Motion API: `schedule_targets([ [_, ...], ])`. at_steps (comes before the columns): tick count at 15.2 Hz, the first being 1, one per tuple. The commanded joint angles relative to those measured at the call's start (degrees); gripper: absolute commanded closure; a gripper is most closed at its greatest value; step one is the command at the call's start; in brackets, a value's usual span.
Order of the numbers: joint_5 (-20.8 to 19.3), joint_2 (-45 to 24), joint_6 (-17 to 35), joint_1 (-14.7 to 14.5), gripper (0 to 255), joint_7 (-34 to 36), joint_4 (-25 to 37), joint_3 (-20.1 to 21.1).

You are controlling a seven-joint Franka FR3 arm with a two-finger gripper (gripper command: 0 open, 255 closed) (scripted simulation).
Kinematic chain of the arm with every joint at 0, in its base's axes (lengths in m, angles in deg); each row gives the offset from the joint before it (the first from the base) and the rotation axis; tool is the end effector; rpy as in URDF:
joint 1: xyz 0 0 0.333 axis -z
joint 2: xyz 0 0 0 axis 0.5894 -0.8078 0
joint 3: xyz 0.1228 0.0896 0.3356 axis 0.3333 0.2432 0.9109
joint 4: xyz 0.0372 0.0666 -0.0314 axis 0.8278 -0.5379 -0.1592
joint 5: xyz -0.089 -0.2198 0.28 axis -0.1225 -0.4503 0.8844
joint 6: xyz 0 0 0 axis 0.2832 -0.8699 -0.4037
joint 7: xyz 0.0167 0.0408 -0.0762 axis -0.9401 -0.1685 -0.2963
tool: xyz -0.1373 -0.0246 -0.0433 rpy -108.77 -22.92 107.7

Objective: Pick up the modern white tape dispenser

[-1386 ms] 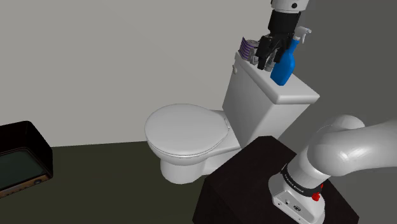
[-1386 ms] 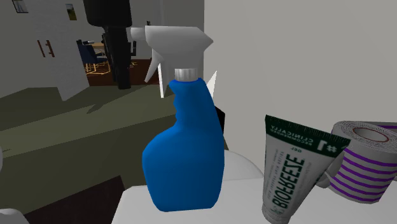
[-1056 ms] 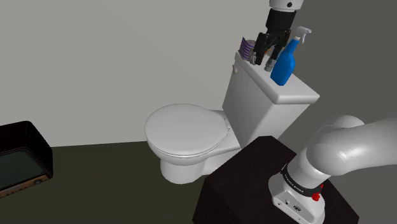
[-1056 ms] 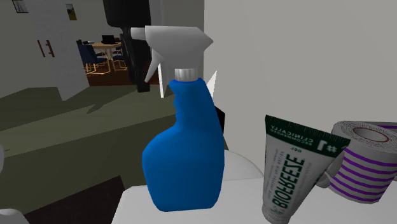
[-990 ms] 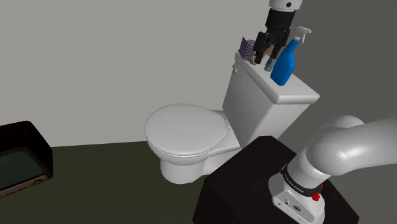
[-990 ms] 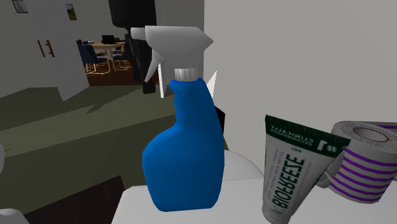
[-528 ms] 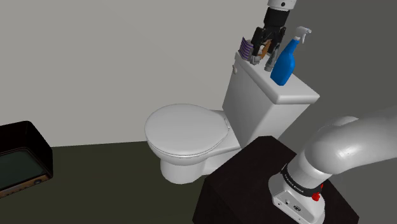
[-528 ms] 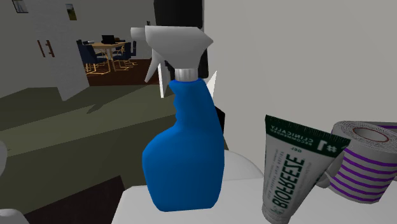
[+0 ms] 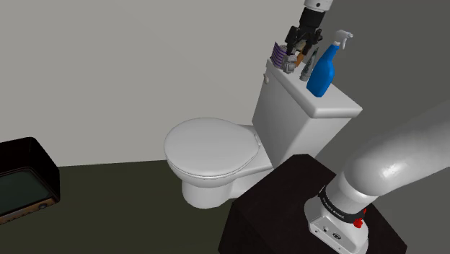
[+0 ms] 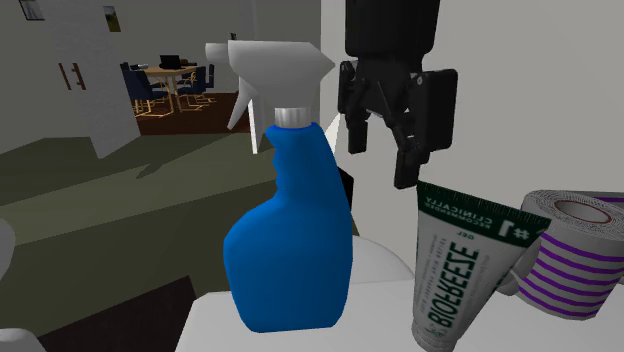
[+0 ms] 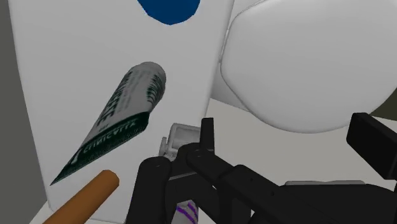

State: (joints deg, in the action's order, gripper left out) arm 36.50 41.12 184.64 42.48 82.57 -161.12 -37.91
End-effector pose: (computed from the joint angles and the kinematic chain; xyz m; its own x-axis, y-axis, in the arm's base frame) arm 0.3965 -0.1830 0.6127 0.9684 -0.2441 0.0514 -0.2439 -0.9697 -0.0100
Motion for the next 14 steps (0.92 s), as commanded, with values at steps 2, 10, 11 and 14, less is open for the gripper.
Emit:
schedule_targets([
  [2,2.15,-5.6,1.7,0.82,0,-2.31,4.51,-2.66],
  [10,7.96,-16.28,3.79,3.34,0,-7.25,13.31,-7.01],
  [11,7.95,-16.22,4.57,3.33,0,-7.29,12.47,-6.99],
  [14,7.95,-16.12,6.9,3.31,0,-7.42,10.04,-6.97],
])
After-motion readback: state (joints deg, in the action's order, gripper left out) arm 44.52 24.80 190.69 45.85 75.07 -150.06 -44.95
